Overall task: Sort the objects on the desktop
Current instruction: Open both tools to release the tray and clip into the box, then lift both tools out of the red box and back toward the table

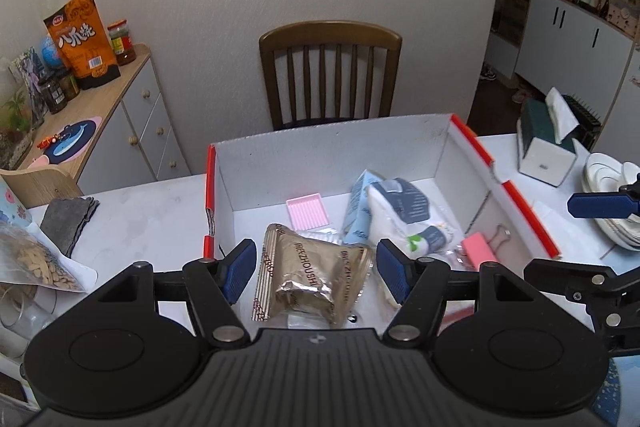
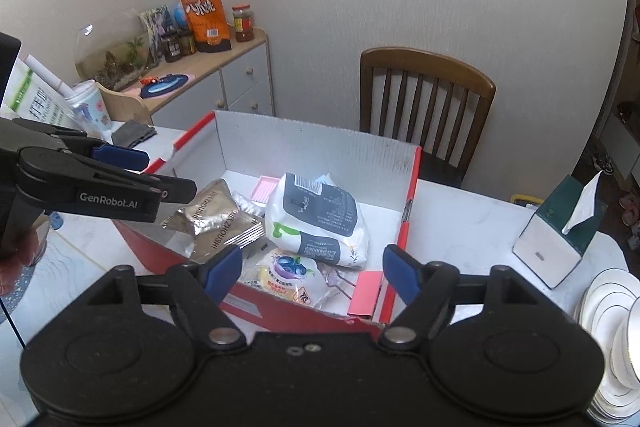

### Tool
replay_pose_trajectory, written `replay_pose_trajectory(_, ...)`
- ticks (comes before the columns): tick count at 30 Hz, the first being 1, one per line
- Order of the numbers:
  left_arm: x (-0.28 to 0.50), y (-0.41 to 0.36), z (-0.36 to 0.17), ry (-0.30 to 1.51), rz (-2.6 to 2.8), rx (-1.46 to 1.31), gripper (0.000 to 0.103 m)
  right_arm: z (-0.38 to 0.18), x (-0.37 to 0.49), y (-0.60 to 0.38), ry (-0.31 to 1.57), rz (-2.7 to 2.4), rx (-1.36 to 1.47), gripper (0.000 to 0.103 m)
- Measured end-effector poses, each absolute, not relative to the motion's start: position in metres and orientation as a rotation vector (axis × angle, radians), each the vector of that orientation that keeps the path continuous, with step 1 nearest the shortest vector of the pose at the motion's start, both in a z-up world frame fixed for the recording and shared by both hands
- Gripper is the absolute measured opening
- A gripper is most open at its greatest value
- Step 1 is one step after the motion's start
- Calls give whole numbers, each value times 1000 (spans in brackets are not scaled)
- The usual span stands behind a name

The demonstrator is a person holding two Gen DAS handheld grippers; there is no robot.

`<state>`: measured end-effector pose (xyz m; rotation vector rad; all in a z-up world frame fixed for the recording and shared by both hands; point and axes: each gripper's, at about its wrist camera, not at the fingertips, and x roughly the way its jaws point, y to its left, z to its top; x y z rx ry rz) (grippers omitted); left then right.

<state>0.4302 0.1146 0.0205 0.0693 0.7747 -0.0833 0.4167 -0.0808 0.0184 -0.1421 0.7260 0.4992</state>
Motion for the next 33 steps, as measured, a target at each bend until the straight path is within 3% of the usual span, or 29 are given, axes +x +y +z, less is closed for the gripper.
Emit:
replay_pose_trajectory(17, 367, 97, 50, 717, -110, 87, 66, 50, 362, -110, 672, 547, -91, 89)
replay_pose_trajectory(18, 362, 95, 51, 714, -114, 87, 68, 51, 358, -113, 668, 549, -91, 89)
replay_pose_trajectory(20, 352, 94, 52, 708, -122, 84, 83, 53, 349, -116, 658, 553, -92, 92)
replay_pose_trajectory(27, 321, 86, 50, 704, -148, 88, 83, 51, 317, -125, 661, 570, -84, 96)
replay_pose_trajectory(33, 293, 82, 41, 715, -142, 80, 92, 42, 288, -133, 680, 573, -92, 99)
